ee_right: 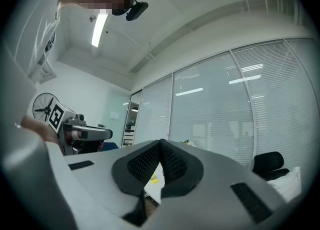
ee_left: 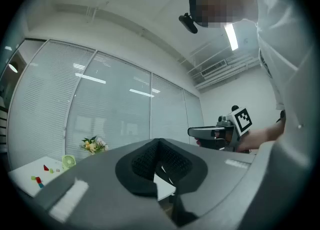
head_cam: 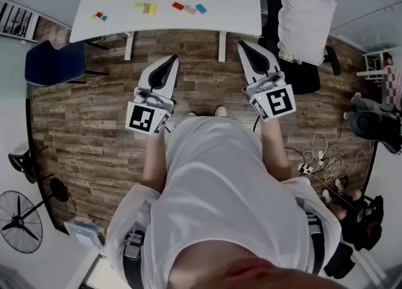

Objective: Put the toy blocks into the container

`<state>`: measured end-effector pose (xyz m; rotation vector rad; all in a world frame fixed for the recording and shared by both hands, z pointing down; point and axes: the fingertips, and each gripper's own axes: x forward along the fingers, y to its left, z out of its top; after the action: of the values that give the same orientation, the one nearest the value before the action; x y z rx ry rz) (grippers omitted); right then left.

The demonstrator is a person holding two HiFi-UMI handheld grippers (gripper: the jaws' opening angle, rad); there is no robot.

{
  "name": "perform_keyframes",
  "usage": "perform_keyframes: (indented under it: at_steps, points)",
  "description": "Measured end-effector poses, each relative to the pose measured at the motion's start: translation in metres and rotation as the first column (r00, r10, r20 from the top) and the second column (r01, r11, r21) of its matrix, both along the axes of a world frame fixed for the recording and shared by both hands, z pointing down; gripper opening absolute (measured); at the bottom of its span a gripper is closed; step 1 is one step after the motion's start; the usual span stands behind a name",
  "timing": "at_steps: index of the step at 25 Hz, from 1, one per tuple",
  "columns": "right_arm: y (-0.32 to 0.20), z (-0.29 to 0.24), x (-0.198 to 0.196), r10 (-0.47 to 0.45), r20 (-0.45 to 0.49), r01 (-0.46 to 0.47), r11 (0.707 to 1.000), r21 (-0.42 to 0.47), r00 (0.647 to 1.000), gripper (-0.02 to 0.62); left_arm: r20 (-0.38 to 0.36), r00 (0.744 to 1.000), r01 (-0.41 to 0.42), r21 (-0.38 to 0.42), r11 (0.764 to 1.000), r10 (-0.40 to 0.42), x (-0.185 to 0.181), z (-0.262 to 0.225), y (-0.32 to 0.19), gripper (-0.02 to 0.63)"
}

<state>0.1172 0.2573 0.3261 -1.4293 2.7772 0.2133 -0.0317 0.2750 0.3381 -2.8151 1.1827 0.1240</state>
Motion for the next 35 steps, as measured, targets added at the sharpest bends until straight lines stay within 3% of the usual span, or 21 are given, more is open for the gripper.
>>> perform_keyframes:
  at_steps: [12,22,27,35]
  points:
    - [-0.002,0.000,-0.033,-0.002,-0.015,0.002,1.000,0.004,1.000,0.000,0.023,1.000,0.015,0.004,1.000,-0.015,-0.030,0.001,0.002,-0.003]
    - [-0.007,0.020,-0.045,0.080,-0.014,-0.081,0.996,-0.045,0.997,0.000,0.036,0.998,0.062,-0.023,0.998,-0.061,-0.087,0.014,0.005,-0.003]
    - [-0.007,0.025,-0.063,0.110,-0.039,-0.112,0.992,-0.051,0.993,0.000,0.028,0.999,0.046,-0.018,0.999,-0.045,-0.111,0.017,-0.001,-0.003]
    - [-0.026,0.025,-0.084,0.116,-0.068,-0.120,0.991,-0.053,0.991,0.000,0.009,0.999,0.051,-0.030,0.998,-0.051,-0.135,0.019,-0.026,-0.003]
